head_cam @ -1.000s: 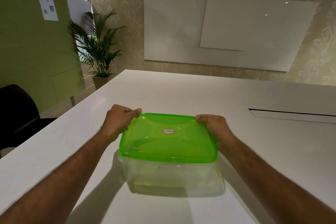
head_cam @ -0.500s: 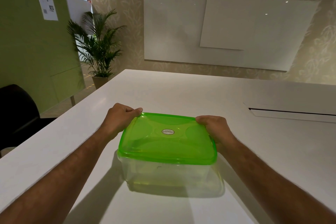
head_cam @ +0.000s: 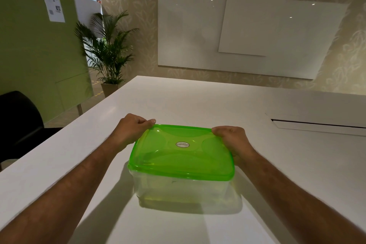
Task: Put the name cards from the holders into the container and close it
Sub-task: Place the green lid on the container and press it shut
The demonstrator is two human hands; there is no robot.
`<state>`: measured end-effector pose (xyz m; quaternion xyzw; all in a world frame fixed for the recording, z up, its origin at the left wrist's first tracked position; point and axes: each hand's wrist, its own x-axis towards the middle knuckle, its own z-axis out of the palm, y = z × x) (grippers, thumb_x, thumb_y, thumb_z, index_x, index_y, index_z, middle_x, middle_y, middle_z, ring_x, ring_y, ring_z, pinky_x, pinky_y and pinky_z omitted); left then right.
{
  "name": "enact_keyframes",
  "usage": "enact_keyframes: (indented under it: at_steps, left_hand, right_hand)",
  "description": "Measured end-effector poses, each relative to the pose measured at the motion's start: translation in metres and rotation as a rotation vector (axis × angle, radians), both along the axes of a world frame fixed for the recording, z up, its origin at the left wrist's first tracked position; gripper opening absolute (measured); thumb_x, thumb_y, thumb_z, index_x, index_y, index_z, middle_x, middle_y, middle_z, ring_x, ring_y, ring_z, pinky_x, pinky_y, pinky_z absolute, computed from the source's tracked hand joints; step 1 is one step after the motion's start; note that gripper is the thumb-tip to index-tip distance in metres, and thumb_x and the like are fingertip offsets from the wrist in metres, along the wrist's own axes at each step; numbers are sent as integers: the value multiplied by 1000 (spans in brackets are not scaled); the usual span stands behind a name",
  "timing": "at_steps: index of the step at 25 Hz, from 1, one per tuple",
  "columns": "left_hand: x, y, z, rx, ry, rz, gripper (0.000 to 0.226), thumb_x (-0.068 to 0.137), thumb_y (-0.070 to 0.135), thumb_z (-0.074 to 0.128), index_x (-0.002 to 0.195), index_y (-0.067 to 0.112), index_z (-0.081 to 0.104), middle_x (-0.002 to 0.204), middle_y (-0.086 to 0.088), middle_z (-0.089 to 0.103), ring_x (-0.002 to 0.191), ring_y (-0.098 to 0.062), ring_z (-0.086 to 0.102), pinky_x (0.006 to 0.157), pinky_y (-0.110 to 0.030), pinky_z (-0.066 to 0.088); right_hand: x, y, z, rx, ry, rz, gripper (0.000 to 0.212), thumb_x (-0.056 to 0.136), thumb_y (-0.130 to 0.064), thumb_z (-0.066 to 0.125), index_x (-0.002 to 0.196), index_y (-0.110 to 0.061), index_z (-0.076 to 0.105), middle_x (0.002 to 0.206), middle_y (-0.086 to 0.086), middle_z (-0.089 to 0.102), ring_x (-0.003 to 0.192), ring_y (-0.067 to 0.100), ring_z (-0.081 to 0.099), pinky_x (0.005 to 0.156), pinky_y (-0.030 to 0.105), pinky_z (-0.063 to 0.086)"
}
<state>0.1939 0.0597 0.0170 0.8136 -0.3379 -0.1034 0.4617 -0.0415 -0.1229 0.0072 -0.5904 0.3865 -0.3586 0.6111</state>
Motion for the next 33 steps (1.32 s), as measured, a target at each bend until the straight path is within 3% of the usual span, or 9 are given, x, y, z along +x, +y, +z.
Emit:
enact_keyframes:
  at_steps: [4, 6, 8, 13, 17, 20, 23, 26, 33]
  left_hand:
    - [-1, 2, -5, -18, 38, -31, 45, 86, 50, 68, 80, 7, 77, 63, -16, 60, 52, -19, 49, 49, -23, 38]
    - [-2, 2, -6, -30, 106, -34, 39, 85, 50, 69, 80, 13, 78, 68, -15, 67, 52, -19, 55, 47, -22, 42]
    - [-1, 1, -4, -35, 205, -52, 35, 87, 48, 68, 83, 15, 78, 73, -12, 69, 56, -20, 60, 51, -25, 47]
    - [-3, -13, 0, 61, 294, -7, 33, 96, 40, 56, 92, 8, 63, 77, -10, 62, 63, -24, 60, 56, -27, 45]
    - [-5, -17, -5, 69, 341, -44, 44, 100, 43, 46, 104, 3, 64, 91, -19, 65, 78, -31, 63, 74, -38, 49]
    - [-6, -15, -10, 1, 386, -68, 44, 100, 38, 51, 106, -3, 65, 91, -20, 63, 73, -28, 60, 73, -37, 47]
    - [-7, -15, -9, -10, 401, -73, 42, 98, 37, 53, 104, -3, 66, 86, -18, 61, 68, -27, 58, 71, -36, 46]
    - [-7, -17, -9, -3, 383, -56, 43, 99, 37, 53, 103, -4, 66, 83, -16, 60, 65, -26, 55, 69, -34, 44]
    - [-8, -19, -10, 33, 289, -16, 44, 99, 36, 51, 97, -4, 69, 75, -13, 61, 57, -24, 52, 66, -32, 42]
  right_hand:
    - [1, -1, 0, -22, 19, 39, 6, 76, -11, 77, 71, -14, 77, 88, 14, 75, 88, 33, 71, 87, 49, 58]
    - [1, 0, 0, -4, 0, 48, 2, 80, -12, 76, 80, -10, 77, 87, 14, 75, 76, 25, 71, 76, 41, 61]
    - [1, 1, 0, 37, -24, 52, 11, 83, -17, 75, 86, -6, 74, 83, 12, 73, 64, 19, 70, 61, 32, 60]
    - [0, 1, -1, 215, 87, 75, 44, 89, -38, 67, 106, 2, 65, 102, 22, 71, 92, 38, 70, 85, 51, 57]
    - [-1, 5, -1, 263, 61, 101, 47, 89, -39, 66, 110, 2, 65, 104, 23, 71, 84, 35, 69, 81, 49, 57]
    - [-2, 6, 0, 302, 19, 133, 43, 90, -36, 66, 108, 2, 66, 96, 21, 72, 77, 33, 69, 74, 44, 58]
    - [-2, 7, -1, 307, -1, 133, 40, 91, -34, 65, 104, 3, 67, 93, 22, 71, 76, 33, 69, 77, 45, 58]
    - [-2, 7, 0, 289, -4, 120, 37, 91, -34, 65, 95, 3, 68, 80, 18, 72, 63, 29, 69, 64, 38, 59]
    - [-1, 7, 0, 243, 9, 94, 38, 92, -31, 63, 100, 6, 68, 82, 18, 69, 64, 29, 65, 64, 35, 57]
